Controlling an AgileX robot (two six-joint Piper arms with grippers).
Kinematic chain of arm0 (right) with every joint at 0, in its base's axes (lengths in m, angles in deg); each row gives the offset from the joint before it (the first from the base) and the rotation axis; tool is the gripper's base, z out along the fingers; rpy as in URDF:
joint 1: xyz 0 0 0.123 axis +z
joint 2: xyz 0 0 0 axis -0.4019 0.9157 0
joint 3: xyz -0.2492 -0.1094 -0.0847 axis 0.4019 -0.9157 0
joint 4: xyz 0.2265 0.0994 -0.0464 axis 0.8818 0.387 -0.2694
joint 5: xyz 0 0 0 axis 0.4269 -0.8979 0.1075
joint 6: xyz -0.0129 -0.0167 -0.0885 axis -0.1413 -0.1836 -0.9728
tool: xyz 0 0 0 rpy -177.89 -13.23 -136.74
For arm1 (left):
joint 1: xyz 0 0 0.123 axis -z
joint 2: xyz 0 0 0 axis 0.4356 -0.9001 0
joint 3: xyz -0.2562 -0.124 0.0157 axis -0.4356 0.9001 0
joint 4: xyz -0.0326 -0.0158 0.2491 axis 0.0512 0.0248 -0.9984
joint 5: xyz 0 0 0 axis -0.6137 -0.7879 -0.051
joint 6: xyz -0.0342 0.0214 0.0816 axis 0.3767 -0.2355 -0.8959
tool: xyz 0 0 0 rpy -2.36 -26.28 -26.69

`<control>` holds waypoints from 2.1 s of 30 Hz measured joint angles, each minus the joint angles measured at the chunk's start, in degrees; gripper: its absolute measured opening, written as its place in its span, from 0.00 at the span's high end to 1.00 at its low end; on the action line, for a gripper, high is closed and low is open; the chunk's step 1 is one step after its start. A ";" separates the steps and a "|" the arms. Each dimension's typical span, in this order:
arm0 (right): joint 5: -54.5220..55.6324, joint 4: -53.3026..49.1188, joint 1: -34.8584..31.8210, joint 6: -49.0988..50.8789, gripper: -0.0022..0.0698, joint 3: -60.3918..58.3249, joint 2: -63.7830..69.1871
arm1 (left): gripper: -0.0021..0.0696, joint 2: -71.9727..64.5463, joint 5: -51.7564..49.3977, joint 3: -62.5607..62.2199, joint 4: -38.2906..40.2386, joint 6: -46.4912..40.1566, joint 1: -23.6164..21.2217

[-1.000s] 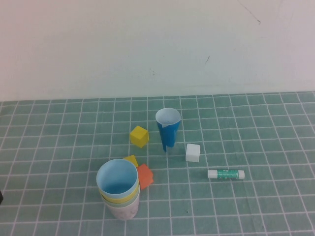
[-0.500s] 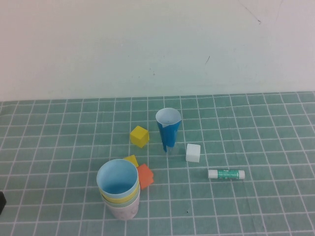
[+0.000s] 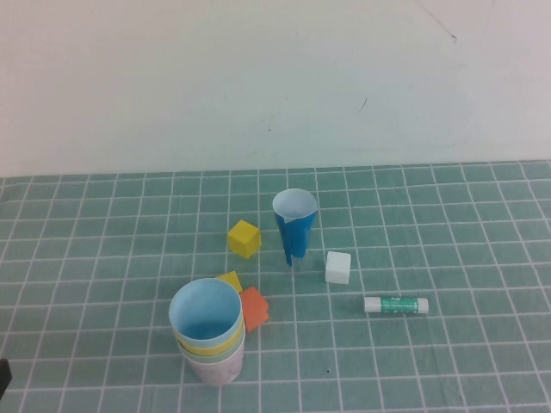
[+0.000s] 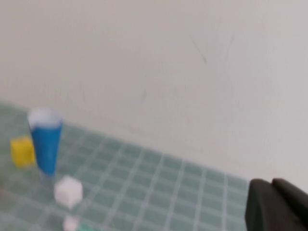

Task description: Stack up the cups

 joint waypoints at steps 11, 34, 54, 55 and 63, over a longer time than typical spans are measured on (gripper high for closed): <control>10.77 -13.64 0.00 16.59 0.97 -1.60 2.75 | 0.97 0.00 0.06 0.41 0.00 0.00 0.00; 10.75 -13.97 0.00 16.82 0.97 -1.65 2.75 | 0.97 11.87 2.56 14.66 18.27 -17.39 -16.45; 10.32 -14.05 0.00 16.94 0.97 -1.65 3.05 | 0.97 11.96 3.06 14.80 19.19 -20.79 -16.45; 10.32 -14.05 0.00 16.94 0.97 -1.65 3.05 | 0.97 11.96 3.06 14.80 19.19 -20.79 -16.45; 10.32 -14.05 0.00 16.94 0.97 -1.65 3.05 | 0.97 11.96 2.96 14.80 19.19 -20.79 -16.45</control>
